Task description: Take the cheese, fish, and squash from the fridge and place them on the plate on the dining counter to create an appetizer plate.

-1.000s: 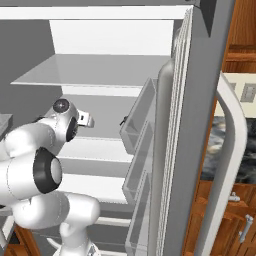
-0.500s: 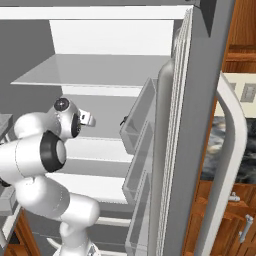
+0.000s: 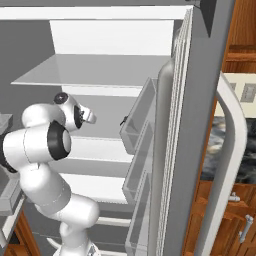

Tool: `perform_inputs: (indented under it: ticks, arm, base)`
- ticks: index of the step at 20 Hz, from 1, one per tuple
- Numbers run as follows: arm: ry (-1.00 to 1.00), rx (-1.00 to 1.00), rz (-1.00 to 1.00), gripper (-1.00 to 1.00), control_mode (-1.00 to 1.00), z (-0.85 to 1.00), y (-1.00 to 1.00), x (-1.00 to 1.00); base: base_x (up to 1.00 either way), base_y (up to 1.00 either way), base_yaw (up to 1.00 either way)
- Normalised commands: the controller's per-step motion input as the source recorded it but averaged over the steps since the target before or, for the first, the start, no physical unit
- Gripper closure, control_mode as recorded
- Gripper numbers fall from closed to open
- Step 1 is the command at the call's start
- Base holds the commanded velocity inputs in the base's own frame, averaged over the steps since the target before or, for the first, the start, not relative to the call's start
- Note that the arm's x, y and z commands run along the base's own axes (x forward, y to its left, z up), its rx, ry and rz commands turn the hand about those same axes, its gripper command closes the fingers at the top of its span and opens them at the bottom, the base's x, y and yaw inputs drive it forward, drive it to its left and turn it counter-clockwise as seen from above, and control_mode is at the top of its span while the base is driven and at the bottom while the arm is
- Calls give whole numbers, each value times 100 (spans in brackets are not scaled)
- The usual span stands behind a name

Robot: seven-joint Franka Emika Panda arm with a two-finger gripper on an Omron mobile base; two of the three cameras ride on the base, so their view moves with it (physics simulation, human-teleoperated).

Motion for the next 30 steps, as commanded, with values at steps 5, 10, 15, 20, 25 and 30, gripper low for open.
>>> perform_inputs:
  ticks: [5, 10, 15, 20, 25, 30]
  arm:
    - [0, 0, -10, 100, -100, -67, -72, -60]
    - [-1, 1, -13, 100, -100, -28, -66, -55]
    - [0, 7, -13, 100, -100, 0, -72, -84]
    - [0, 7, -1, 100, -100, 30, -52, -100]
    - [0, 0, 4, 100, -100, 83, -27, -97]
    - [0, -3, 8, 100, -100, 91, -22, -92]
  base:
    - [0, 0, 0]
    - [0, 0, 0]
    - [0, 0, 0]
    - [0, 0, 0]
    - [0, 0, 0]
    - [0, 0, 0]
